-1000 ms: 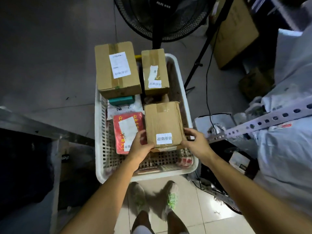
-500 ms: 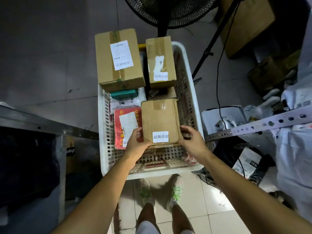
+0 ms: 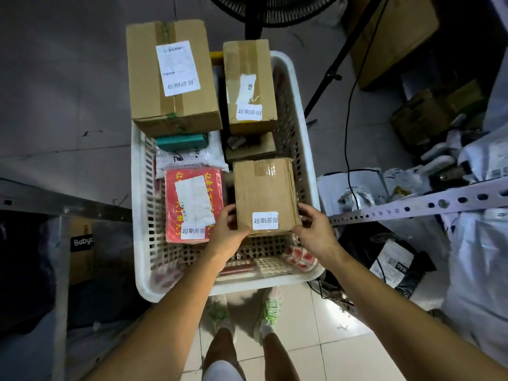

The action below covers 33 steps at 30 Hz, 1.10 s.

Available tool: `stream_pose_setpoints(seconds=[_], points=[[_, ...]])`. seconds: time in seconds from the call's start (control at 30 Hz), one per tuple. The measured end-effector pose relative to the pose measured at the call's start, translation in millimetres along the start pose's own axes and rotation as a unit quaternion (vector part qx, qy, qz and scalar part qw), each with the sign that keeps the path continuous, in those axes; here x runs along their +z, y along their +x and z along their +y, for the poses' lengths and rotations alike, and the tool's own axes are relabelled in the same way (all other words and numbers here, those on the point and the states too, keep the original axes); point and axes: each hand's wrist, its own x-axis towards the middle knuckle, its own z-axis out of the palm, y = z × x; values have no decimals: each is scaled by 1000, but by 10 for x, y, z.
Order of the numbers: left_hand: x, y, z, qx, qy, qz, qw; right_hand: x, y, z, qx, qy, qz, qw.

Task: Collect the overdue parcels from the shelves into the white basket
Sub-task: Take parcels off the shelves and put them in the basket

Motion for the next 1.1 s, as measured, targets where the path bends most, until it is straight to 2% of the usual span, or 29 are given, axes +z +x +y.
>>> stream_pose_setpoints(seconds=[0.43, 0.8, 1.1], points=[[-157, 38, 4, 19, 51, 33, 998, 224, 139, 47, -6, 0, -35, 999], [13, 126, 56, 16, 61, 1, 998, 67, 256, 83, -6, -42, -2, 999], [104, 238, -153, -2, 42, 12, 999, 151, 325, 150, -31, -143, 40, 988]])
